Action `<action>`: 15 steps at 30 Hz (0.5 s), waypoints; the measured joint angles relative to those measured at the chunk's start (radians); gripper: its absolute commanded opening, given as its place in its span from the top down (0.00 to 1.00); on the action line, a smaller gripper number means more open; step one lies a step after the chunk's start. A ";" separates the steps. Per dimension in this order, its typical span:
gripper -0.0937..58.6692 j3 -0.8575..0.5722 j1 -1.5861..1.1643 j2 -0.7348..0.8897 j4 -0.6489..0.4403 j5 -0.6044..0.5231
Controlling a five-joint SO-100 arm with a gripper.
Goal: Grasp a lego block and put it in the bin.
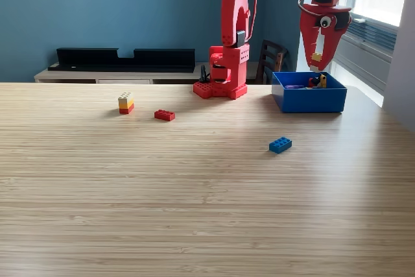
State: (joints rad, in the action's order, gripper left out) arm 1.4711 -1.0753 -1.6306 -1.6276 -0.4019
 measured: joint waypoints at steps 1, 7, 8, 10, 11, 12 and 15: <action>1.00 0.000 -0.017 0.000 0.000 0.008; 1.00 0.003 -0.048 0.000 0.000 0.025; 1.00 0.003 -0.055 0.000 0.000 0.038; 1.00 0.003 -0.066 0.000 0.000 0.049; 1.00 0.006 -0.071 0.000 0.000 0.057; 1.00 0.012 -0.075 0.000 0.000 0.061; 1.00 0.025 -0.084 -0.002 0.000 0.087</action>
State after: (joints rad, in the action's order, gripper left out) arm 1.4956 -1.1597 -1.6322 -1.6276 -0.3145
